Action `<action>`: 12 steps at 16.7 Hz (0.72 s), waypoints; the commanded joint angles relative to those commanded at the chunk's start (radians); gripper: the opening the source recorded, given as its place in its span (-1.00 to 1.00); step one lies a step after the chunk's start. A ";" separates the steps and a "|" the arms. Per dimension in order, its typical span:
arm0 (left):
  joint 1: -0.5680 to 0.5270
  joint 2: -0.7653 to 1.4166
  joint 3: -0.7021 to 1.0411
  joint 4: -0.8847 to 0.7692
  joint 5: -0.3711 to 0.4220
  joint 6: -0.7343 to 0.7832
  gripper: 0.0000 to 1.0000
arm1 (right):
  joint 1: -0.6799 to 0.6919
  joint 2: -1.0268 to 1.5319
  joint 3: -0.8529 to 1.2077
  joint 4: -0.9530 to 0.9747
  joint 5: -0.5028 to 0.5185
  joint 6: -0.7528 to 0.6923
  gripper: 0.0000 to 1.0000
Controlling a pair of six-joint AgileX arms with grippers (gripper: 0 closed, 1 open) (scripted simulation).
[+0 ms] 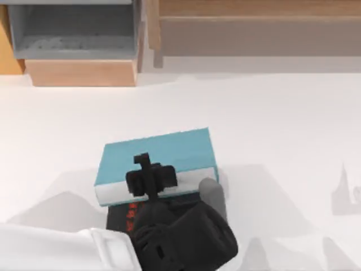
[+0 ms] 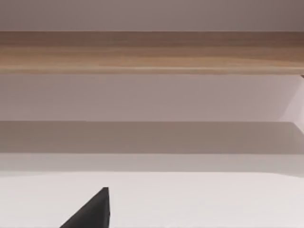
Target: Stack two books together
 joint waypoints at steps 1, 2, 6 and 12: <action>-0.036 0.011 -0.015 -0.026 0.008 0.008 -1.00 | 0.000 0.000 0.000 0.000 0.000 0.000 1.00; -0.062 0.019 -0.024 -0.045 0.017 0.013 -1.00 | 0.000 0.000 0.000 0.000 0.000 0.000 1.00; -0.081 0.026 -0.030 -0.059 0.026 0.017 -1.00 | 0.000 0.000 0.000 0.000 0.000 0.000 1.00; -0.066 0.035 -0.033 -0.028 0.034 0.040 -1.00 | 0.000 0.000 0.000 0.000 0.000 0.000 1.00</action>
